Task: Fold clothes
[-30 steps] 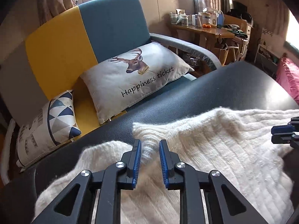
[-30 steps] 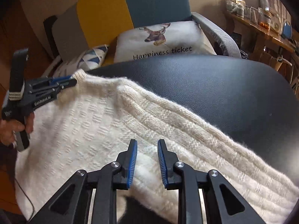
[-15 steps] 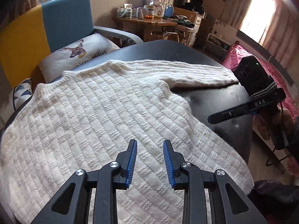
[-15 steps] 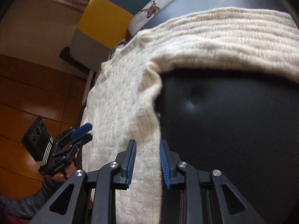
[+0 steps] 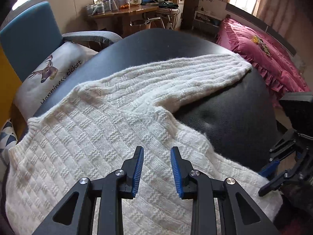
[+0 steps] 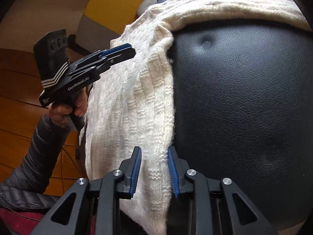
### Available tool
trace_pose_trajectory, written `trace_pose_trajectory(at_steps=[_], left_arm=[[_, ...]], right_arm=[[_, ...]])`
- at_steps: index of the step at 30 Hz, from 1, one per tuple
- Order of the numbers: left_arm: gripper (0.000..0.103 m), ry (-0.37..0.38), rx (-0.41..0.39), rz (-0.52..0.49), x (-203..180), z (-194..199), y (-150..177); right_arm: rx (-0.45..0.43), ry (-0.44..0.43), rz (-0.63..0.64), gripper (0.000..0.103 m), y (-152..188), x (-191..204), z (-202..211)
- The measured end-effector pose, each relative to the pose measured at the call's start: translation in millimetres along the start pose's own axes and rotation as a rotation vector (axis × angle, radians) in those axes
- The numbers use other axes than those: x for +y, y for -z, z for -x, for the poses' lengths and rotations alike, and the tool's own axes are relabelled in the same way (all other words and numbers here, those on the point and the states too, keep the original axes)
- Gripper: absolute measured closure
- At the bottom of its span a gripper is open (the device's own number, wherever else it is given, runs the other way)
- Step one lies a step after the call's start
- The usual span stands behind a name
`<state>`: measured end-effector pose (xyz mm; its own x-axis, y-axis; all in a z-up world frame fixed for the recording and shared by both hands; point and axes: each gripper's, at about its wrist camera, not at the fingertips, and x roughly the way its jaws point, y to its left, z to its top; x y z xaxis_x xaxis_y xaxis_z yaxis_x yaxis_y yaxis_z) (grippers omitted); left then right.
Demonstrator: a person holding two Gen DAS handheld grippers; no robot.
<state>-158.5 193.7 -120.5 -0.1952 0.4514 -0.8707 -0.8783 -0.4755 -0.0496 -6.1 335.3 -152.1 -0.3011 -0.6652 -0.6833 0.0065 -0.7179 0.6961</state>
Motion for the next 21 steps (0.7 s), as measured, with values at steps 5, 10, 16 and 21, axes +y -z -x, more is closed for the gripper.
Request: trace_pose_trajectory(at_steps=[5, 10, 16, 21], left_arm=[[0.073, -0.042, 0.03, -0.018, -0.3, -20.8, 6.2], [0.068, -0.031, -0.006, -0.011, -1.4, -20.8, 14.9], [0.063, -0.083, -0.02, -0.038, -8.3, -21.1, 15.8], [0.064, -0.028, -0.084, 0.178, 19.3, 18.7, 30.1]], right_arm=[[0.027, 0.179, 0.193, 0.098, 4.6, 44.5, 4.2], [0.161, 0.373, 0.336, 0.098, 21.5, 63.0, -3.0], [0.182, 0.423, 0.316, 0.099, 23.8, 49.8, -5.9], [0.175, 0.399, 0.276, 0.088, 24.7, 44.4, 3.3]])
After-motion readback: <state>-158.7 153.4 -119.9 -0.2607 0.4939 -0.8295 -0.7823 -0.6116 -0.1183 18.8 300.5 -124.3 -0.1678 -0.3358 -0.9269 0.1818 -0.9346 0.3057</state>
